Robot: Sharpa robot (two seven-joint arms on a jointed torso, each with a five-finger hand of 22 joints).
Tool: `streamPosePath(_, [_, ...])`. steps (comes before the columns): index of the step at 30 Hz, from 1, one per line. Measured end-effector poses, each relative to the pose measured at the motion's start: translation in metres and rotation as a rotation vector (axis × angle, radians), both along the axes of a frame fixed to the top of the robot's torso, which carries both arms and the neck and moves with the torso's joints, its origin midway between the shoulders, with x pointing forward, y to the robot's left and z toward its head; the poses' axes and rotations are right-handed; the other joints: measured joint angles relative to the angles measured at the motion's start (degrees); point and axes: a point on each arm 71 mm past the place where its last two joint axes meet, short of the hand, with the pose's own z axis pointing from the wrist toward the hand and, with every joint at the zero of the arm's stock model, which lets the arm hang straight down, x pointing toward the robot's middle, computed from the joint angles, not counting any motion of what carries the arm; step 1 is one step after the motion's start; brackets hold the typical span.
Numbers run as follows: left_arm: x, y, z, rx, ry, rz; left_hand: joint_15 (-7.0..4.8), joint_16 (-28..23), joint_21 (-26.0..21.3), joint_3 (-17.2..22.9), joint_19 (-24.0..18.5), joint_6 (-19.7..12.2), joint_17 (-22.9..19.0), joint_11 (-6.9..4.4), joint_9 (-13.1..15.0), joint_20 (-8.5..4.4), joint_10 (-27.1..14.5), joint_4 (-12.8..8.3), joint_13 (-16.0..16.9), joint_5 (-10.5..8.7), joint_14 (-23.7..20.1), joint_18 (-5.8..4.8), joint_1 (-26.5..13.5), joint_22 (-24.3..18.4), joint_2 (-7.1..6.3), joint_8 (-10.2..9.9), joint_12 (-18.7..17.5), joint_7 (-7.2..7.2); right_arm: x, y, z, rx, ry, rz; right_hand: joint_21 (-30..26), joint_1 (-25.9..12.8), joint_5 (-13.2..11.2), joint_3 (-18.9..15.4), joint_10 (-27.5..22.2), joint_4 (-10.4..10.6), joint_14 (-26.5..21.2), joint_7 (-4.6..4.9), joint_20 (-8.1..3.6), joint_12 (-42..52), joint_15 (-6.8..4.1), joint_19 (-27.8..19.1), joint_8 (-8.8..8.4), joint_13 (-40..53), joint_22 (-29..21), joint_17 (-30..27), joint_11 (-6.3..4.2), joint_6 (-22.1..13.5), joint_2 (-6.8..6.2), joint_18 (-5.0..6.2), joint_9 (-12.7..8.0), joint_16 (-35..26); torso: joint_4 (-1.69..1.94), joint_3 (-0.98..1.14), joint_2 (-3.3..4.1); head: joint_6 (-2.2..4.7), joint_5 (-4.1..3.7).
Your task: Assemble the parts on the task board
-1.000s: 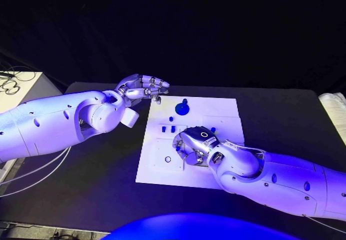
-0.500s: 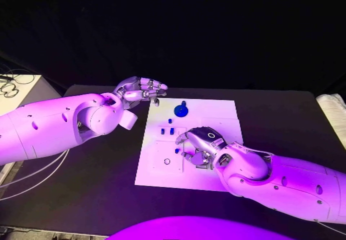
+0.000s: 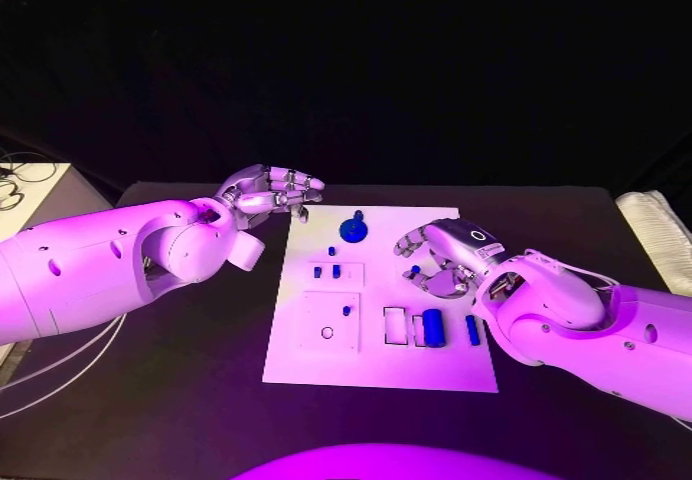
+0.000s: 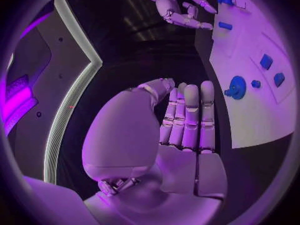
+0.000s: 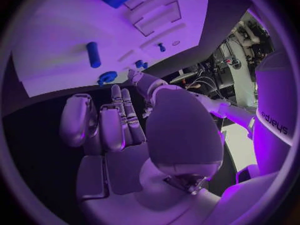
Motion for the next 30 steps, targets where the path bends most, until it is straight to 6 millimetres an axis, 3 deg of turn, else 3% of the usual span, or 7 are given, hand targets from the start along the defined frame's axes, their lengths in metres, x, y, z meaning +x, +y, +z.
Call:
streamPosePath(3, [0.000,0.000,0.000,-0.001,0.000,-0.002,0.00,0.0,0.0,0.0,0.0,0.0,0.0,0.00,0.0,0.00,0.0,0.0,0.0,0.00,0.0,0.00,0.0,0.0,0.00,0.0,0.0,0.00,0.006,-0.009,0.001,-0.018,0.011,-0.025,-1.8,0.1,0.8,-3.8,-2.6,0.5,0.0,-0.55,0.03,-0.1,0.01,0.0,-0.66,-0.3,0.0,-1.0,0.45,-0.3,-0.20,0.00,-0.2,0.0,0.01,0.03,0.02,0.21,-0.16])
streamPosePath(5, [0.000,-0.001,0.000,-0.001,0.001,-0.004,0.00,0.0,0.0,0.0,0.0,0.0,0.0,0.00,0.0,0.00,0.0,0.0,0.0,0.00,0.0,0.00,0.0,0.0,0.00,0.0,0.0,0.00,0.011,-0.015,0.000,-0.035,0.023,-0.039,-3.5,3.0,0.8,-11.7,-5.5,2.2,-0.6,-1.47,0.66,-0.4,0.56,-0.7,-1.57,-0.3,-0.5,-2.0,1.03,-0.9,1.19,0.00,-0.5,-0.2,0.05,0.07,0.07,0.31,-0.26])
streamPosePath(7, [0.000,-0.001,0.000,-0.001,0.001,-0.005,0.00,0.0,0.0,0.0,0.0,0.0,0.0,0.00,0.0,0.00,0.0,0.0,0.0,0.00,0.0,0.00,0.0,0.0,0.00,0.0,0.0,0.00,0.014,-0.019,-0.002,-0.051,0.035,-0.048,-4.3,7.7,1.1,-19.9,-7.8,7.1,-0.9,-2.26,0.94,-0.4,1.30,-0.9,-2.51,-0.3,-0.8,-2.7,1.62,-1.2,1.62,0.00,-0.8,-0.2,0.08,0.10,0.10,0.36,-0.29])
streamPosePath(10, [0.000,-0.001,0.000,-0.002,0.001,-0.006,0.00,0.0,0.0,0.0,0.0,0.0,0.0,0.00,0.0,0.00,0.0,0.0,0.0,0.00,0.0,0.00,0.0,0.0,0.00,0.0,0.0,0.00,0.017,-0.021,-0.004,-0.076,0.055,-0.053,-4.5,11.9,1.1,-23.7,-8.9,13.8,-1.0,-2.54,0.94,-0.4,1.36,-0.9,-3.23,-0.4,-0.9,-3.2,1.99,-1.5,0.68,0.00,-1.0,-0.1,0.10,0.11,0.13,0.40,-0.32])
streamPosePath(13, [0.000,-0.001,0.000,-0.002,0.002,-0.007,0.00,0.0,0.0,0.0,0.0,0.0,0.0,0.00,0.0,0.00,0.0,0.0,0.0,0.00,0.0,0.00,0.0,0.0,0.00,0.0,0.0,0.00,0.020,-0.020,-0.007,-0.096,0.072,-0.051,-4.7,13.5,1.1,-24.5,-9.0,16.1,-1.0,-2.81,0.94,-0.1,1.36,-0.9,-3.34,-0.4,-0.9,-3.4,1.89,-1.7,0.47,0.00,-1.0,0.0,0.11,0.13,0.16,0.39,-0.31])
streamPosePath(19, [0.000,-0.001,0.000,-0.002,0.002,-0.008,0.00,0.0,0.0,0.0,0.0,0.0,0.0,0.00,0.0,0.00,0.0,0.0,0.0,0.00,0.0,0.00,0.0,0.0,0.00,0.0,0.0,0.00,0.024,-0.019,-0.012,-0.132,0.097,-0.048,-4.7,14.3,0.5,-23.7,-7.1,16.3,-1.0,-2.81,0.94,1.6,1.36,-0.9,-3.34,-0.2,-0.8,-3.2,1.28,-1.7,1.23,0.00,-1.0,0.4,0.16,0.11,0.20,0.27,-0.31])
streamPosePath(30, [0.000,-0.001,0.000,-0.001,0.003,-0.008,0.00,0.0,0.0,0.0,0.0,0.0,0.0,0.00,0.1,-0.01,0.0,0.0,0.0,0.00,0.0,0.00,0.0,-0.1,0.00,0.0,0.3,0.00,0.026,-0.011,-0.019,-0.160,0.121,-0.035,0.7,14.5,0.1,-15.4,2.5,16.0,0.4,-1.25,-0.92,2.6,-0.42,0.9,-2.63,-0.4,0.0,-0.5,-0.83,2.5,2.98,-0.69,-0.8,2.4,0.16,0.07,0.19,-0.07,-0.18])
